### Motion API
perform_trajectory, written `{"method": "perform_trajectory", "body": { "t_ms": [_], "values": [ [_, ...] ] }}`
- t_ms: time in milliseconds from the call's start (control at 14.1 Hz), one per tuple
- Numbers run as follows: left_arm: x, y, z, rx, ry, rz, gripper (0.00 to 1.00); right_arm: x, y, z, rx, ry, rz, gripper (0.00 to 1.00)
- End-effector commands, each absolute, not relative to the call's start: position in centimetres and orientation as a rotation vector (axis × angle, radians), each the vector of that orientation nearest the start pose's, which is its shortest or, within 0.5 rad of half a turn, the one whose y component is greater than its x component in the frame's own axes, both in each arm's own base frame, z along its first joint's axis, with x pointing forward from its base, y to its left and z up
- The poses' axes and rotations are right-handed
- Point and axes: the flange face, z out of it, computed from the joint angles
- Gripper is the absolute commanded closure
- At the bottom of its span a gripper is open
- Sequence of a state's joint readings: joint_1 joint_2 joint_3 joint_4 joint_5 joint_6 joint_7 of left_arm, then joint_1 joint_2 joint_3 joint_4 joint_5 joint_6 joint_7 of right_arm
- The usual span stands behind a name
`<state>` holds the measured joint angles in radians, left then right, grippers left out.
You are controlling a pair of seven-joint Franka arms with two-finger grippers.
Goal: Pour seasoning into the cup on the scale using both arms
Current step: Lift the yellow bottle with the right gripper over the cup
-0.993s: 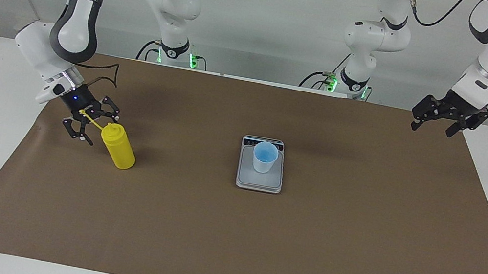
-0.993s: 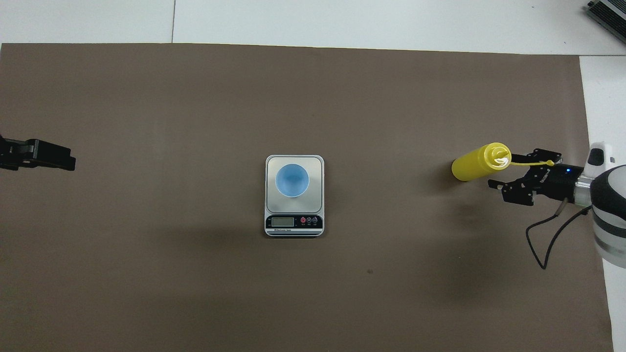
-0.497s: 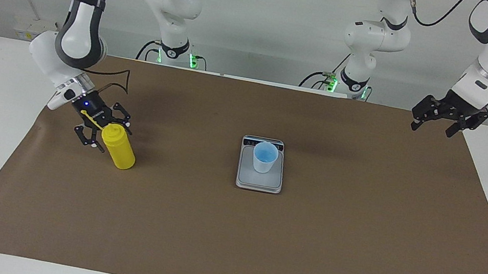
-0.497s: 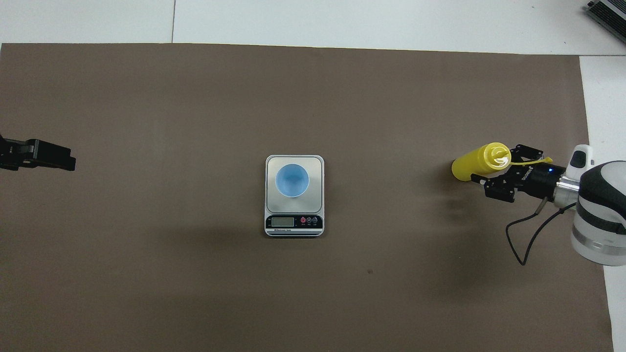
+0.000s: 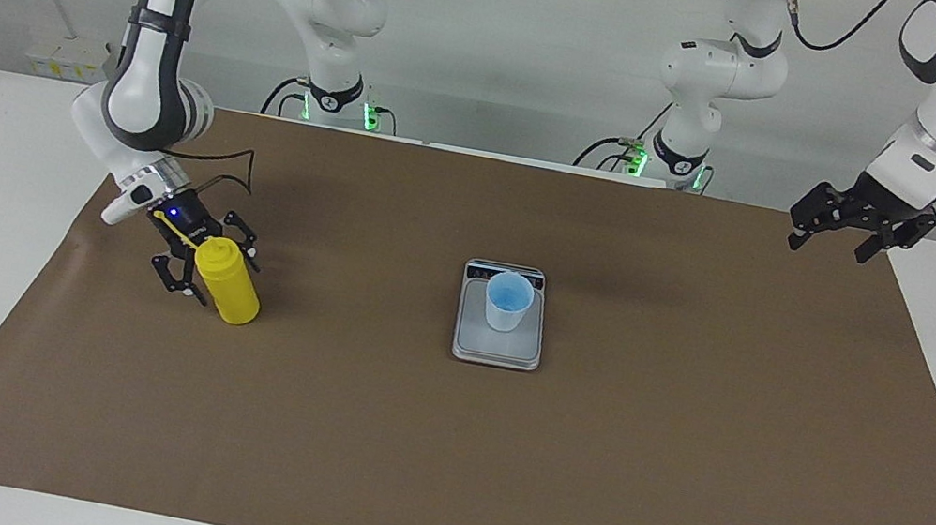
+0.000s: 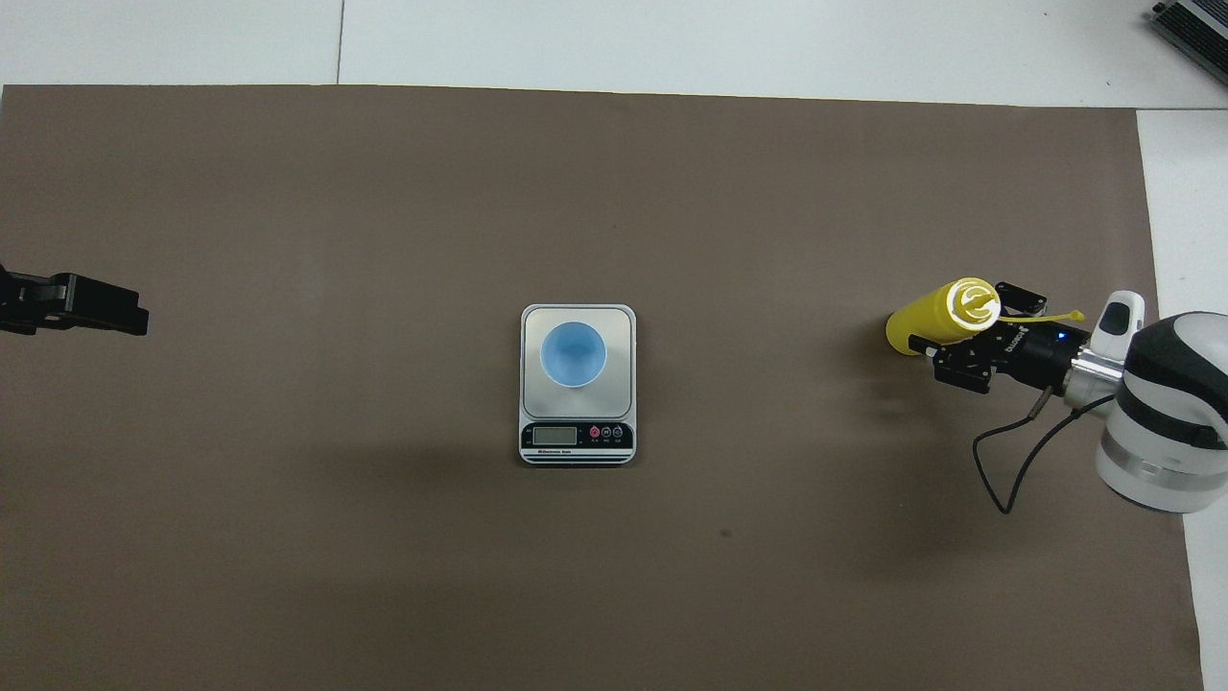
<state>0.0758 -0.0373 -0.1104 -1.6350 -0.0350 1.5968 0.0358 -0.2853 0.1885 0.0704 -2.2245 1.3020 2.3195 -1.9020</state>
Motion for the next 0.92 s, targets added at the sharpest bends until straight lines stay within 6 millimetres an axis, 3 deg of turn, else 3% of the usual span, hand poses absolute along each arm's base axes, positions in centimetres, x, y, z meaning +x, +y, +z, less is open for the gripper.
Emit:
{"method": "perform_trajectory", "body": {
  "t_ms": [0,71,142,355,851],
  "values": [
    [53.7,-2.0,61.7,-3.174,0.095,-0.009,0.00,53.7,-9.7,29.3,-2.307,-0.827,-1.004,0.74],
    [53.7,-2.0,61.7,-3.174,0.095,-0.009,0.00,53.8,-9.8,29.6,-2.304,-0.821,-1.009,0.94],
    [53.8,-2.0,61.7,-3.174,0.095,-0.012,0.00,53.9,-9.9,29.6,-2.303,-0.813,-1.010,1.00],
    [53.8,-2.0,61.7,-3.174,0.095,-0.012,0.00,54.1,-9.9,29.9,-2.303,-0.809,-1.015,1.00],
    [53.8,-2.0,61.7,-3.174,0.095,-0.012,0.00,56.1,-8.4,33.8,-2.309,-0.773,-1.039,1.00]
  ]
}}
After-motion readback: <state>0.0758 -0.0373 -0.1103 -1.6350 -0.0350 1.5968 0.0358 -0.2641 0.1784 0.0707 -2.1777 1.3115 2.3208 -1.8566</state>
